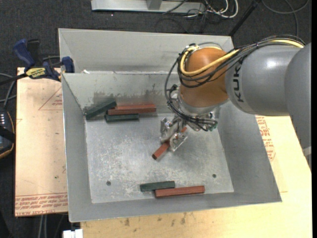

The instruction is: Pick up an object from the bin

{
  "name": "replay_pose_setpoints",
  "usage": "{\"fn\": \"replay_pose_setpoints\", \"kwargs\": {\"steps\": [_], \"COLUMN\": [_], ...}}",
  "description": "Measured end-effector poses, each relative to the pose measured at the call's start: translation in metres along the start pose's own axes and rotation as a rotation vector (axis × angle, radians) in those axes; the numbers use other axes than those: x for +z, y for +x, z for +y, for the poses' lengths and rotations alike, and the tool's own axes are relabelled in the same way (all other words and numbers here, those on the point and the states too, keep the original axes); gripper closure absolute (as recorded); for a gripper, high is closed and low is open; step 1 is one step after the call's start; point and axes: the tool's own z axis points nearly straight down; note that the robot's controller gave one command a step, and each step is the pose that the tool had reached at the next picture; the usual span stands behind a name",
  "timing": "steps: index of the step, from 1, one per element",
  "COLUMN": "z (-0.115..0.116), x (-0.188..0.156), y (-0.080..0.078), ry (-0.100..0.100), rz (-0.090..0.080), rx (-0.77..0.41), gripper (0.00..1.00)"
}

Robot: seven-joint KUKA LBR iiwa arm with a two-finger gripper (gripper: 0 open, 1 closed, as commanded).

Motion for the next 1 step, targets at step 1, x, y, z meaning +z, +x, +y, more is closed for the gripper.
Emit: {"fn": "replay_pose_setpoints", "kwargs": {"steps": [1], "z": [-0.0106], "x": [-0.1323], "y": [0.0032], "ry": [-0.002], "rz": [0.005], "rx": [0.010], "gripper": [1.00]}}
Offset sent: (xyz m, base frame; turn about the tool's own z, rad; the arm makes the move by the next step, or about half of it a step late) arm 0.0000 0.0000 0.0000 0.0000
